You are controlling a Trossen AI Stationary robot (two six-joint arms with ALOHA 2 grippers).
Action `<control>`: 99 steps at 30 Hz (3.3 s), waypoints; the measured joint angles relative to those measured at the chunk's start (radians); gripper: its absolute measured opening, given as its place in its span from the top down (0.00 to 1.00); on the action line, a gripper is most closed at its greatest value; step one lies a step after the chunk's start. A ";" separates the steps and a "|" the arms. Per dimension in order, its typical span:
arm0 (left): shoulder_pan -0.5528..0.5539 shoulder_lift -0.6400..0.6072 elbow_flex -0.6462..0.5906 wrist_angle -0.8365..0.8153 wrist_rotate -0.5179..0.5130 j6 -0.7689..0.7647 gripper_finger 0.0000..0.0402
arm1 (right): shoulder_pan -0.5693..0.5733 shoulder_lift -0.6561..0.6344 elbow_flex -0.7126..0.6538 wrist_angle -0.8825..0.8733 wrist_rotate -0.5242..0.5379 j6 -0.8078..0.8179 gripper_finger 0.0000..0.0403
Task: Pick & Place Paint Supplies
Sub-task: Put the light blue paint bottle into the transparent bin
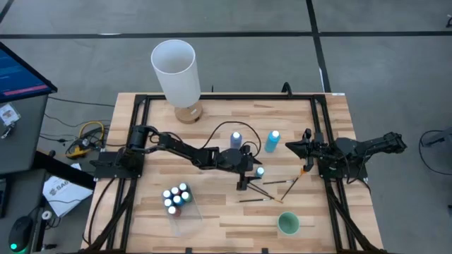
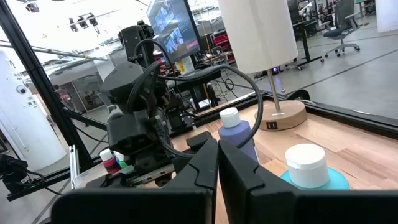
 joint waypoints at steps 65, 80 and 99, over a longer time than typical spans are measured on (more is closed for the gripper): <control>-0.550 -1.211 -0.731 -0.248 -0.023 -0.220 0.79 | 0.000 0.000 0.000 0.000 0.000 0.000 0.98; -0.637 -1.091 -0.821 -0.214 -0.157 -0.128 0.79 | 0.000 0.000 0.000 0.000 0.000 0.000 0.98; -0.636 -0.965 -0.820 -0.219 -0.168 -0.133 0.79 | 0.000 0.000 0.000 0.000 0.000 0.000 0.98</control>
